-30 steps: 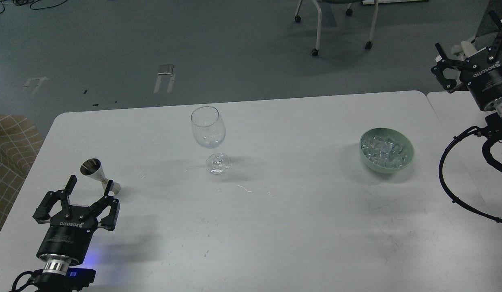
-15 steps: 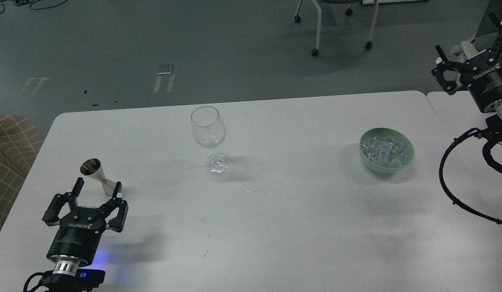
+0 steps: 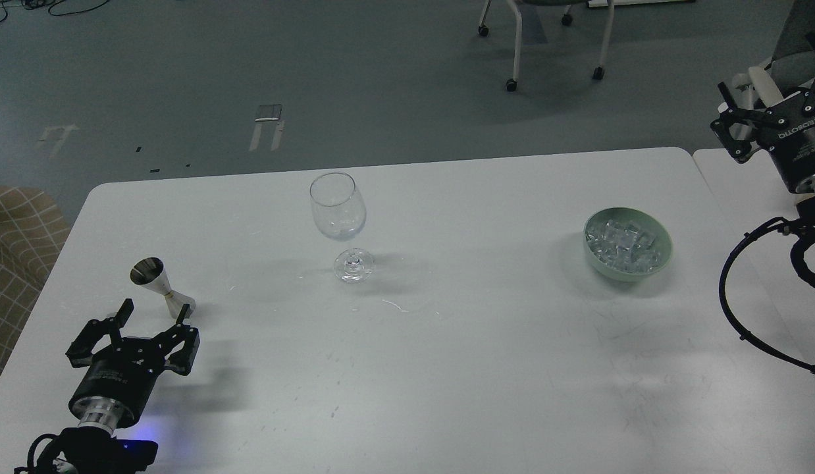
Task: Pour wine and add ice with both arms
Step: 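Close the left gripper on the jigger and tilt it upright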
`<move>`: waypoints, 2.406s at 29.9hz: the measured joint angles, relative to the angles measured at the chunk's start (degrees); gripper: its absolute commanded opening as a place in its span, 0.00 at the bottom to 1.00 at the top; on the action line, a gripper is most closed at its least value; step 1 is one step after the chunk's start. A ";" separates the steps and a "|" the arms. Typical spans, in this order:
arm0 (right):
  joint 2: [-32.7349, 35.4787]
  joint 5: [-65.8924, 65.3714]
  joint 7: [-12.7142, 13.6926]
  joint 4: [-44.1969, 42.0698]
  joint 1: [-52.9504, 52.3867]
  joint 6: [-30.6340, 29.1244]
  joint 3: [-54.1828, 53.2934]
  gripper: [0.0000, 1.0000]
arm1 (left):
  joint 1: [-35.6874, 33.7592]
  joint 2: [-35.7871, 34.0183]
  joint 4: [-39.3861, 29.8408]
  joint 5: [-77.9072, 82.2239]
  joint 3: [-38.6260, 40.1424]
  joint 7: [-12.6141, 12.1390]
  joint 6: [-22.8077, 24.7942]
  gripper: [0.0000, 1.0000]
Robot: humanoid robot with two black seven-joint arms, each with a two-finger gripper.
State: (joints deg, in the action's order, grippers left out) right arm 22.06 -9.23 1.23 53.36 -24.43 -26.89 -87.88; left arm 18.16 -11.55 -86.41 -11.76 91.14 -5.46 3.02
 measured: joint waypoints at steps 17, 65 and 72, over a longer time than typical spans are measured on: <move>0.63 0.00 0.06 0.04 0.23 0.00 -0.01 1.00 | -6.10 -0.04 4.11 0.13 1.74 -2.50 -6.84 0.81; 3.00 0.00 0.44 0.22 1.15 0.03 -0.10 1.00 | -15.32 -0.12 17.68 0.42 1.85 -1.61 4.57 0.50; 3.28 -0.02 0.45 0.21 1.14 0.01 -0.02 1.00 | -15.32 -0.08 19.60 0.42 1.85 -1.75 5.79 0.51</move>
State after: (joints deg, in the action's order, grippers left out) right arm 25.34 -9.25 1.67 53.58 -23.29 -26.89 -87.90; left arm 2.84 -11.62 -66.81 -11.34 92.99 -7.20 8.81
